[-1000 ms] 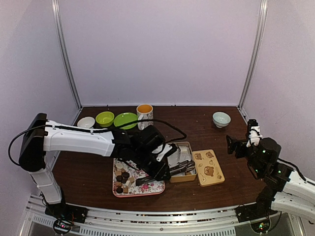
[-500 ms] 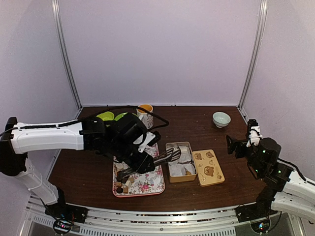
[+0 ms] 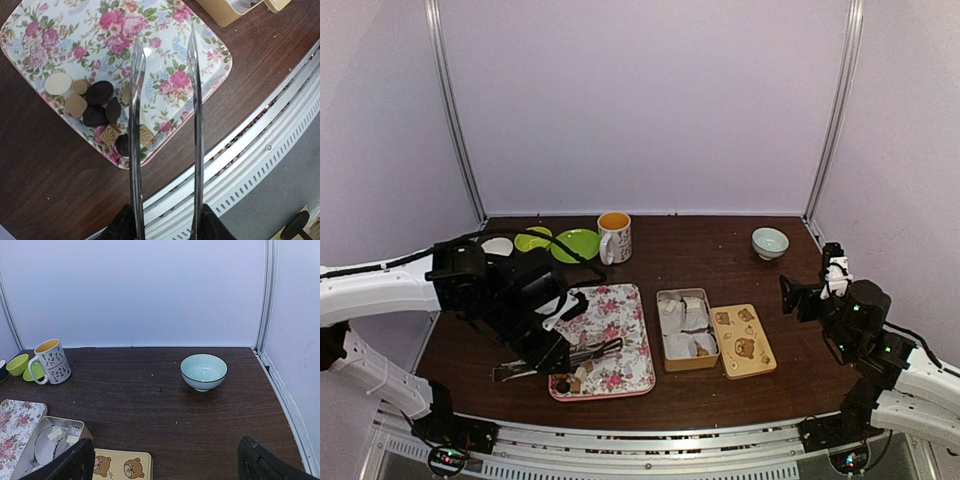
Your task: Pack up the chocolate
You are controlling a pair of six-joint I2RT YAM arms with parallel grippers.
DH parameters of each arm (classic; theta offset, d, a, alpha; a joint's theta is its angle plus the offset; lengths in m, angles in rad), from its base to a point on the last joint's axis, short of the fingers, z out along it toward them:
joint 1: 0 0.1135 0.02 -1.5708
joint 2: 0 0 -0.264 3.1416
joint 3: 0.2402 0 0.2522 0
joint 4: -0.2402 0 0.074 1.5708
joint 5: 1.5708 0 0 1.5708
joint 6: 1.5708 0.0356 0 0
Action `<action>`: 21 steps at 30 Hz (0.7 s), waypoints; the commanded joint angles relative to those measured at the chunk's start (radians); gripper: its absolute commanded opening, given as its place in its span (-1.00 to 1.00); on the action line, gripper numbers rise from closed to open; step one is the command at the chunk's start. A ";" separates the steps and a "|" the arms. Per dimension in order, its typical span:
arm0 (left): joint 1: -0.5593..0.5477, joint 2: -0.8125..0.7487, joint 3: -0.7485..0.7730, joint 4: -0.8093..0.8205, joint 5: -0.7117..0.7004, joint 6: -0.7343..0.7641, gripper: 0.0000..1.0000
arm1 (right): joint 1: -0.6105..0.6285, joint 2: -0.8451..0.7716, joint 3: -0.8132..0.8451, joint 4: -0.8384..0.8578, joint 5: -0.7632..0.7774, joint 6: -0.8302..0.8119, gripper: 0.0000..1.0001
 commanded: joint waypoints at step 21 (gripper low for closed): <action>-0.009 -0.006 0.003 -0.236 -0.021 -0.105 -0.18 | -0.003 0.003 -0.006 0.005 -0.009 -0.007 1.00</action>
